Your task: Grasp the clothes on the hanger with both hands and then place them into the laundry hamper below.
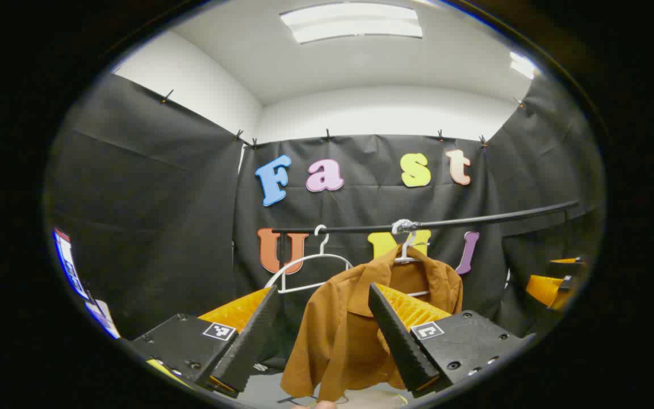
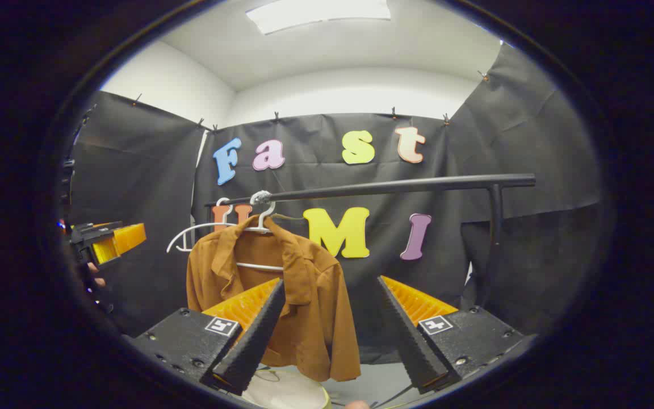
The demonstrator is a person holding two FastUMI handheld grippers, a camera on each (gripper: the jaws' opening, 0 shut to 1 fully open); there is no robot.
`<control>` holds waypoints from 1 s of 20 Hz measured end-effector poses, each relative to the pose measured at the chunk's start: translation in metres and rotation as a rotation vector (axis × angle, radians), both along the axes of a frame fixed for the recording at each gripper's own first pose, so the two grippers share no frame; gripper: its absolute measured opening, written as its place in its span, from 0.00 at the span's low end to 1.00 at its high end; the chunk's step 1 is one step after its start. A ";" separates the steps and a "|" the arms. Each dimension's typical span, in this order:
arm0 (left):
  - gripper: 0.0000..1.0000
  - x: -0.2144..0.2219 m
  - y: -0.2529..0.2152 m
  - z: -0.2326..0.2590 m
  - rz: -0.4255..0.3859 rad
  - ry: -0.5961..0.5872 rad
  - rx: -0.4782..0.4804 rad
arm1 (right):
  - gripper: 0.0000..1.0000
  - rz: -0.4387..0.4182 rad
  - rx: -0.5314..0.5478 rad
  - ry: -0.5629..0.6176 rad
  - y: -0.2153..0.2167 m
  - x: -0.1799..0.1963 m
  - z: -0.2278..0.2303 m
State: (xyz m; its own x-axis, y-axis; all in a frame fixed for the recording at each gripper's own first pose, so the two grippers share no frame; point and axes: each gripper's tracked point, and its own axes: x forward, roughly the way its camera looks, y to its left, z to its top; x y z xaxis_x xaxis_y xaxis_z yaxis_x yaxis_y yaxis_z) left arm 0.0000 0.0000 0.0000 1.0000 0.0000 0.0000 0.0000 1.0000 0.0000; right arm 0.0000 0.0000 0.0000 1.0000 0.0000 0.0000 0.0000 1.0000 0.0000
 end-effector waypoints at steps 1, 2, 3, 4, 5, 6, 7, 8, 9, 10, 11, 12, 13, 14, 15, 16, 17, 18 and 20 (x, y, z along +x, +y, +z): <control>1.00 0.005 -0.004 0.007 0.002 -0.016 -0.012 | 0.99 0.016 0.009 -0.001 0.002 0.009 0.003; 1.00 0.011 -0.010 0.010 -0.003 -0.025 -0.026 | 0.99 0.030 0.020 0.004 0.004 0.019 0.007; 1.00 0.016 -0.015 0.015 -0.010 -0.036 -0.036 | 0.99 0.040 0.034 0.017 0.006 0.027 0.008; 1.00 0.019 -0.017 0.020 -0.008 -0.051 -0.047 | 0.99 0.063 0.045 0.021 0.012 0.033 0.012; 1.00 0.020 -0.018 0.024 -0.005 -0.069 -0.054 | 0.99 0.082 0.048 0.010 0.016 0.035 0.017; 1.00 0.020 -0.017 0.030 0.005 -0.091 -0.057 | 0.99 0.093 0.042 -0.004 0.016 0.039 0.022; 1.00 0.021 -0.015 0.032 0.013 -0.107 -0.055 | 1.00 0.097 0.032 -0.006 0.017 0.040 0.020; 1.00 0.023 -0.012 0.032 0.028 -0.108 -0.051 | 1.00 0.092 0.014 0.000 0.015 0.043 0.016; 1.00 0.025 -0.010 0.028 0.033 -0.094 -0.049 | 0.99 0.088 -0.003 -0.003 0.014 0.045 0.014; 1.00 0.028 -0.014 0.024 0.027 -0.074 -0.045 | 1.00 0.080 -0.017 -0.004 0.011 0.048 0.014; 1.00 0.029 -0.017 0.022 0.020 -0.069 -0.033 | 1.00 0.075 -0.025 -0.006 0.008 0.051 0.014; 1.00 0.031 -0.018 0.025 0.021 -0.074 -0.013 | 1.00 0.064 -0.030 -0.010 0.003 0.054 0.015; 1.00 0.033 -0.018 0.023 0.024 -0.076 0.005 | 0.99 0.059 -0.034 -0.018 0.001 0.056 0.016; 1.00 0.036 -0.020 0.017 0.025 -0.064 0.015 | 0.99 0.052 -0.035 -0.021 -0.002 0.060 0.015; 1.00 0.038 -0.024 0.009 0.022 -0.045 0.011 | 0.99 0.044 -0.035 -0.011 -0.007 0.063 0.010; 1.00 0.040 -0.029 0.000 0.011 -0.018 -0.002 | 0.99 0.036 -0.030 0.004 -0.011 0.067 0.004; 1.00 0.041 -0.033 -0.007 0.003 0.004 -0.014 | 0.99 0.028 -0.019 0.017 -0.017 0.069 -0.001; 1.00 0.042 -0.036 -0.012 -0.001 0.020 -0.019 | 0.99 0.025 -0.001 0.019 -0.022 0.072 -0.003; 1.00 0.043 -0.040 -0.022 -0.003 0.043 -0.020 | 0.99 0.035 0.024 0.032 -0.024 0.076 -0.010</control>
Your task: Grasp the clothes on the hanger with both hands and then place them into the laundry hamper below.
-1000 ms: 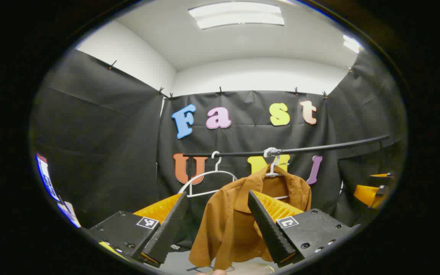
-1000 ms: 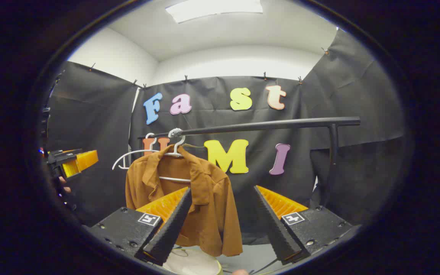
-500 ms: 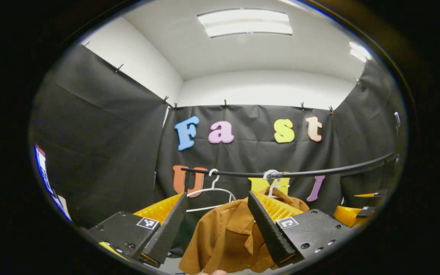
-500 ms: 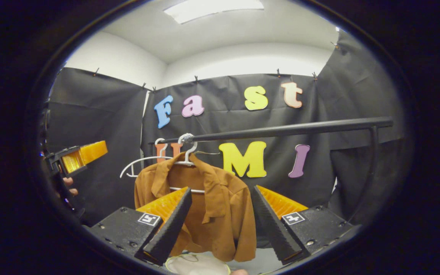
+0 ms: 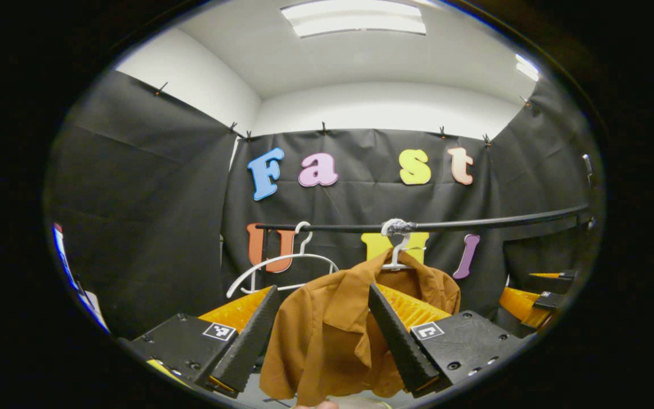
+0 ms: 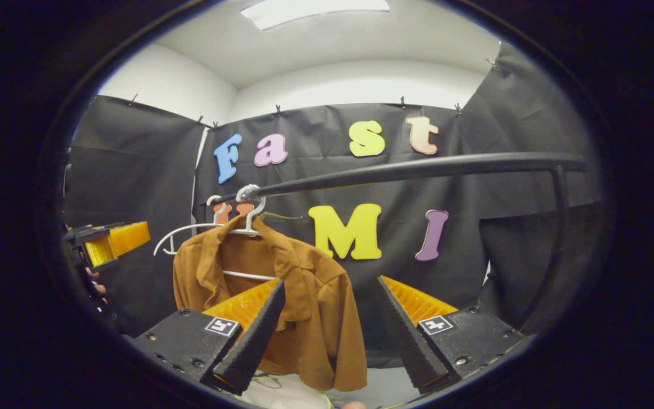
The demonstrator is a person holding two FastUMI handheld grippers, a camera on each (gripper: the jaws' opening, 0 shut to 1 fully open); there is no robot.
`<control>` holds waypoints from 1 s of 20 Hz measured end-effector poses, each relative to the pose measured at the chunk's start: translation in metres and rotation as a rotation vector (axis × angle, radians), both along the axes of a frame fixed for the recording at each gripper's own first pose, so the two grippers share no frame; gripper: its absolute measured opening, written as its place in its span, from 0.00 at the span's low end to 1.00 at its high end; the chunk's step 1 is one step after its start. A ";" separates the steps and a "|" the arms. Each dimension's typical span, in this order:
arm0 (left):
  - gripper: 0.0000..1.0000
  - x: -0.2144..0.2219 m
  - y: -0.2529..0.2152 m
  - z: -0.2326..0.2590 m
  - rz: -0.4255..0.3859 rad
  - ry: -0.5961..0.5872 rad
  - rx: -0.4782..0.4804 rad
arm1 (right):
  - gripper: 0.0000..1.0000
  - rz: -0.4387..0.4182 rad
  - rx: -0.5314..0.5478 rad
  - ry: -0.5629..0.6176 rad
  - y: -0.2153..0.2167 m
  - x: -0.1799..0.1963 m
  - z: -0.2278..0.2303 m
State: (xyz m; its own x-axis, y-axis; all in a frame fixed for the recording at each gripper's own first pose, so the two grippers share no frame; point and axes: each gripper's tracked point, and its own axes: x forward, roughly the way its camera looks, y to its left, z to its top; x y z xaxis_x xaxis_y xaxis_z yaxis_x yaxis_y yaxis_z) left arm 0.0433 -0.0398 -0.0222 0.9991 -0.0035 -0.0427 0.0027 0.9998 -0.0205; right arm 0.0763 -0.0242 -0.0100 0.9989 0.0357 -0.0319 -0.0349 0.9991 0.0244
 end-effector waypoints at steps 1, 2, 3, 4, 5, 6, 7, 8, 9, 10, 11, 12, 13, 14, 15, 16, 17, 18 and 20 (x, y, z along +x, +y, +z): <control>1.00 0.000 -0.005 -0.005 -0.010 0.012 -0.010 | 0.99 0.006 0.004 0.009 -0.002 0.002 -0.007; 1.00 0.000 -0.012 -0.010 -0.023 0.024 -0.023 | 0.99 0.011 0.008 0.019 -0.003 0.005 -0.012; 1.00 -0.001 -0.018 -0.015 -0.030 0.035 -0.031 | 0.99 0.011 0.022 0.035 -0.007 0.008 -0.018; 1.00 -0.001 -0.022 -0.021 -0.028 0.047 -0.029 | 0.99 0.033 0.038 0.041 -0.004 0.010 -0.022; 1.00 0.000 -0.024 -0.025 -0.018 0.053 -0.022 | 0.99 0.043 0.049 0.048 -0.002 0.014 -0.025; 1.00 0.000 -0.024 -0.031 -0.004 0.064 -0.016 | 0.99 0.041 0.058 0.050 -0.004 0.019 -0.029; 1.00 -0.001 -0.026 -0.037 0.005 0.074 -0.014 | 1.00 0.031 0.062 0.062 -0.007 0.022 -0.035; 1.00 -0.002 -0.030 -0.041 0.009 0.083 -0.015 | 0.97 0.047 0.060 0.071 -0.004 0.023 -0.040; 1.00 -0.003 -0.032 -0.046 0.014 0.086 -0.016 | 0.97 0.064 0.064 0.076 0.000 0.025 -0.044; 1.00 -0.005 -0.033 -0.053 0.023 0.105 -0.015 | 0.99 0.079 0.071 0.088 0.003 0.026 -0.048; 1.00 -0.007 -0.035 -0.059 0.032 0.119 -0.016 | 0.96 0.098 0.080 0.101 0.009 0.027 -0.053; 0.96 -0.008 -0.037 -0.063 0.039 0.127 -0.018 | 0.97 0.119 0.088 0.109 0.014 0.030 -0.056; 1.00 -0.007 -0.039 -0.067 0.045 0.135 -0.018 | 0.96 0.139 0.091 0.123 0.019 0.033 -0.063; 0.96 -0.007 -0.041 -0.072 0.045 0.138 -0.021 | 0.96 0.161 0.094 0.130 0.022 0.035 -0.067; 1.00 -0.005 -0.043 -0.075 0.043 0.141 -0.024 | 0.99 0.172 0.098 0.138 0.025 0.037 -0.071; 0.96 0.000 -0.047 -0.080 0.035 0.145 -0.029 | 0.99 0.185 0.099 0.145 0.029 0.039 -0.075; 1.00 0.002 -0.052 -0.086 0.021 0.155 -0.033 | 0.99 0.187 0.101 0.158 0.033 0.042 -0.081; 1.00 0.005 -0.055 -0.092 0.007 0.162 -0.042 | 0.99 0.196 0.105 0.166 0.038 0.046 -0.086; 1.00 0.015 -0.059 -0.103 -0.018 0.175 -0.053 | 0.97 0.210 0.118 0.173 0.047 0.056 -0.091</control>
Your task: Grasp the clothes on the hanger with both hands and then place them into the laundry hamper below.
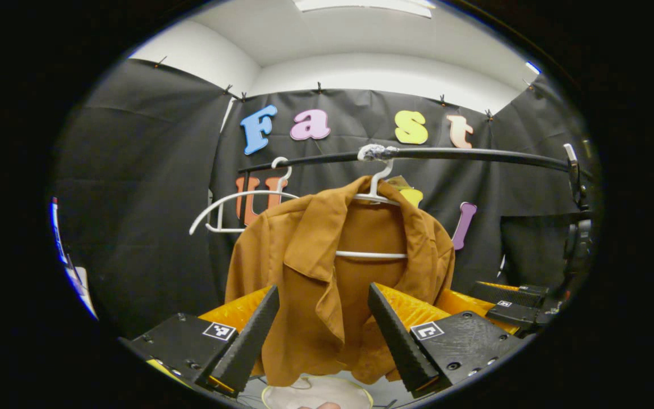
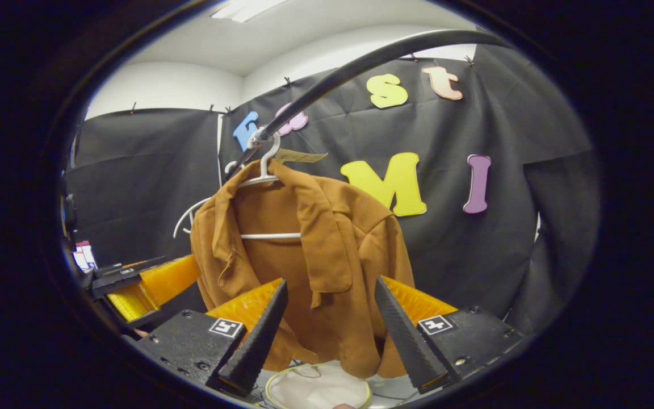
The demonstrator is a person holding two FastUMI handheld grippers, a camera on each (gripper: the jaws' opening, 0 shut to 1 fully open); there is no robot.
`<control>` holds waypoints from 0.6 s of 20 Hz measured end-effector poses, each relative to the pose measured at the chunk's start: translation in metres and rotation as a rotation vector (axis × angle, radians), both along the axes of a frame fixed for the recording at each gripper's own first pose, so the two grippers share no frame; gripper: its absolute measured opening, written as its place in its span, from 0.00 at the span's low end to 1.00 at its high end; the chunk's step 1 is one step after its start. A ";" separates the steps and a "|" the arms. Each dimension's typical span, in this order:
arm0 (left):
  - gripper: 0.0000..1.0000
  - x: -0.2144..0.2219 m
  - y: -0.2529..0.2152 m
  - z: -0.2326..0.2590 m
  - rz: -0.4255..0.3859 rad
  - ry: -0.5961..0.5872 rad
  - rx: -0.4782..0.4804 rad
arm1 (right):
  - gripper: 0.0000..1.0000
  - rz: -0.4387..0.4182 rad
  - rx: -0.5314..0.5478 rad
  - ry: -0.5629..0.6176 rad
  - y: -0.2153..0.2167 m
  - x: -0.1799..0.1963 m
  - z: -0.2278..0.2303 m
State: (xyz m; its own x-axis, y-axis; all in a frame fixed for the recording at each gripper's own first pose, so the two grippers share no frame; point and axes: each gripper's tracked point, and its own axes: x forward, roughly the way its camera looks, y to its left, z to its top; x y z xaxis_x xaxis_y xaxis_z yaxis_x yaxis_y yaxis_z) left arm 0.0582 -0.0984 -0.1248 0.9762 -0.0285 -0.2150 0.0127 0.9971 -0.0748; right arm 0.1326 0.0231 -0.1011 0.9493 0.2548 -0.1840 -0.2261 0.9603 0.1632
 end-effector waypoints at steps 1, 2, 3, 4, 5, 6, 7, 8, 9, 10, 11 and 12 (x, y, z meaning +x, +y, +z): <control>1.00 0.008 0.000 -0.007 -0.009 0.009 -0.006 | 0.94 0.002 0.006 0.007 0.005 0.006 -0.004; 1.00 0.016 -0.002 -0.013 -0.025 0.016 -0.019 | 0.93 0.004 0.010 0.017 0.009 0.012 -0.007; 1.00 0.024 -0.003 -0.020 -0.039 0.033 -0.031 | 0.96 -0.010 0.018 0.028 0.009 0.020 -0.013; 1.00 0.031 -0.005 -0.027 -0.053 0.043 -0.040 | 0.97 -0.030 0.028 0.041 0.009 0.028 -0.017; 1.00 0.039 -0.004 -0.033 -0.062 0.055 -0.041 | 0.97 -0.050 0.042 0.048 0.009 0.036 -0.020; 1.00 0.046 -0.003 -0.038 -0.068 0.066 -0.045 | 0.96 -0.056 0.060 0.051 0.012 0.046 -0.021; 1.00 0.053 -0.002 -0.043 -0.073 0.077 -0.052 | 0.93 -0.066 0.072 0.059 0.014 0.053 -0.024; 1.00 0.059 -0.003 -0.048 -0.079 0.085 -0.066 | 0.96 -0.076 0.081 0.061 0.016 0.063 -0.025; 1.00 0.066 -0.002 -0.054 -0.081 0.096 -0.077 | 0.92 -0.088 0.086 0.067 0.017 0.072 -0.028; 1.00 0.071 -0.001 -0.060 -0.084 0.107 -0.089 | 0.97 -0.097 0.090 0.074 0.018 0.081 -0.030; 1.00 0.076 -0.001 -0.064 -0.083 0.113 -0.098 | 0.92 -0.105 0.095 0.081 0.020 0.087 -0.033; 1.00 0.082 0.000 -0.066 -0.083 0.116 -0.111 | 0.92 -0.104 0.105 0.084 0.023 0.094 -0.033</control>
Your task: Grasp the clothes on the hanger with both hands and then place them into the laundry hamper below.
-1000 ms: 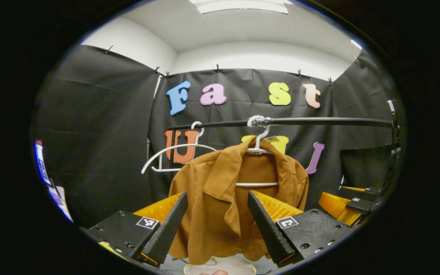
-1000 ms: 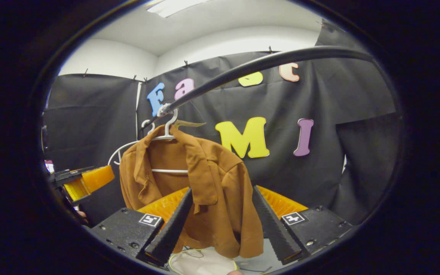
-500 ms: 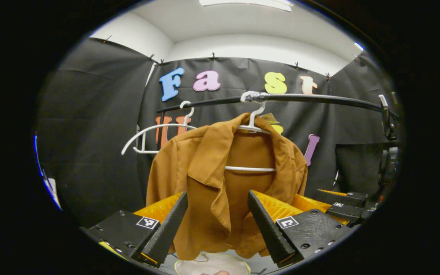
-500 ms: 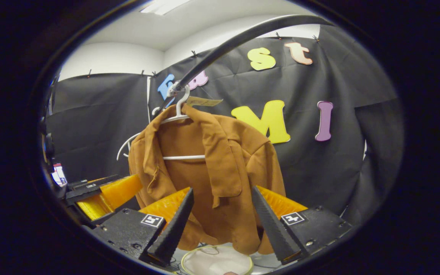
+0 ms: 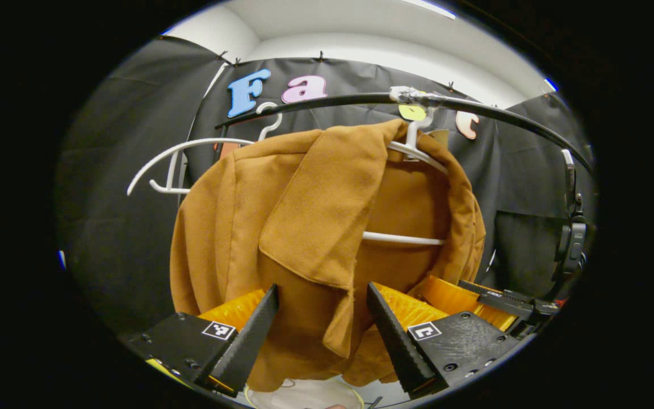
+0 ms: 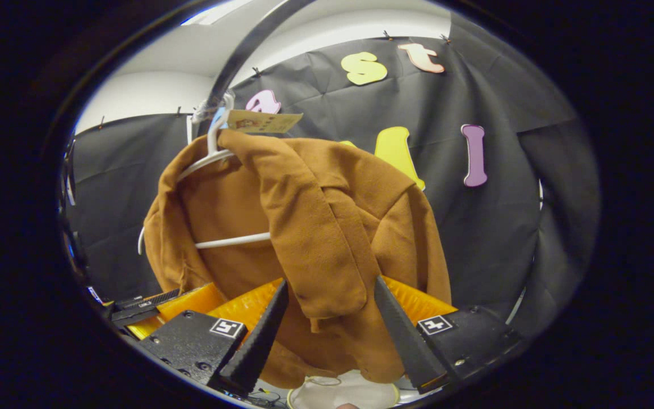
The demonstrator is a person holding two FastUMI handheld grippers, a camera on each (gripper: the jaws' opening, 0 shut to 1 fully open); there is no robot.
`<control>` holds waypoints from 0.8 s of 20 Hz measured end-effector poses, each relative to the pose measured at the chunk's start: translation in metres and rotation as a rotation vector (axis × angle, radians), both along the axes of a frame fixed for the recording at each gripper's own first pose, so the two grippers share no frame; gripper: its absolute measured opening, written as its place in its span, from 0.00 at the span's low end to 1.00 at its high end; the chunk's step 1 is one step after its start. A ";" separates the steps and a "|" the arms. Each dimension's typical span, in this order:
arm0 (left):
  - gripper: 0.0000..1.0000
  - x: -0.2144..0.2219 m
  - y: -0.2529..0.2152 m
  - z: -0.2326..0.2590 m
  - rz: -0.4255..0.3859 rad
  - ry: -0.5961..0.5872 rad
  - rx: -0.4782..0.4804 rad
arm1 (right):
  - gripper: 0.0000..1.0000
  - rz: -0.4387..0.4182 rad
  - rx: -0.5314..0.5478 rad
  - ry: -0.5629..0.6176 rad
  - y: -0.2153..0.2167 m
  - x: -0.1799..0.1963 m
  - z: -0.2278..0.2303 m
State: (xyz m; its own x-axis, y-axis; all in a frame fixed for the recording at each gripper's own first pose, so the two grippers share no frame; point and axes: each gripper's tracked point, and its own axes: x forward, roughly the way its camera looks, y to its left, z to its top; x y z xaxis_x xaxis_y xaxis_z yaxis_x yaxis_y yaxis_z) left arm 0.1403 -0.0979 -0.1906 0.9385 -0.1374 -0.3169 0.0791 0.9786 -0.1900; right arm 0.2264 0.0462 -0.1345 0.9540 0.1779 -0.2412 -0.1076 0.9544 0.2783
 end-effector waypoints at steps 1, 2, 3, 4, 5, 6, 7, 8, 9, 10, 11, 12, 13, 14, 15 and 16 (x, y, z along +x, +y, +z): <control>1.00 0.005 0.001 0.000 0.005 0.002 -0.007 | 0.96 -0.016 0.005 0.001 0.000 0.007 -0.001; 0.95 0.011 0.002 -0.002 0.008 0.004 -0.011 | 0.96 -0.027 0.010 0.001 0.000 0.014 -0.001; 1.00 0.016 0.004 -0.002 0.017 0.005 -0.007 | 0.95 -0.048 0.015 0.007 -0.003 0.018 -0.002; 1.00 0.021 0.007 -0.004 0.029 0.006 -0.004 | 0.94 -0.062 0.024 0.012 -0.004 0.022 -0.003; 1.00 0.026 0.008 -0.006 0.037 0.006 -0.003 | 0.89 -0.082 0.028 0.021 -0.007 0.025 -0.006; 1.00 0.030 0.010 -0.007 0.044 0.009 0.002 | 0.87 -0.094 0.036 0.023 -0.009 0.027 -0.008; 0.90 0.031 0.013 -0.007 0.055 0.008 0.010 | 0.74 -0.101 0.044 0.026 -0.010 0.027 -0.008; 0.79 0.032 0.014 -0.007 0.060 0.006 0.015 | 0.70 -0.101 0.049 0.026 -0.012 0.027 -0.009; 0.68 0.032 0.014 -0.008 0.065 0.007 0.019 | 0.65 -0.103 0.048 0.027 -0.014 0.026 -0.010; 0.57 0.035 0.015 -0.009 0.065 0.009 0.019 | 0.58 -0.108 0.046 0.026 -0.018 0.025 -0.009; 0.46 0.034 0.016 -0.008 0.070 0.005 0.024 | 0.52 -0.112 0.048 0.021 -0.021 0.023 -0.008; 0.35 0.033 0.018 -0.007 0.079 -0.003 0.033 | 0.49 -0.118 0.050 0.016 -0.024 0.020 -0.007; 0.24 0.031 0.021 -0.002 0.093 -0.016 0.046 | 0.41 -0.118 0.054 0.006 -0.026 0.015 -0.006; 0.12 0.030 0.022 0.001 0.096 -0.030 0.054 | 0.38 -0.119 0.057 -0.003 -0.029 0.011 -0.003; 0.00 0.026 0.017 0.005 0.063 -0.036 0.049 | 0.31 -0.124 0.057 -0.012 -0.034 0.006 -0.001; 0.00 0.022 0.014 0.010 0.050 -0.050 0.050 | 0.28 -0.137 0.053 -0.023 -0.040 0.003 0.002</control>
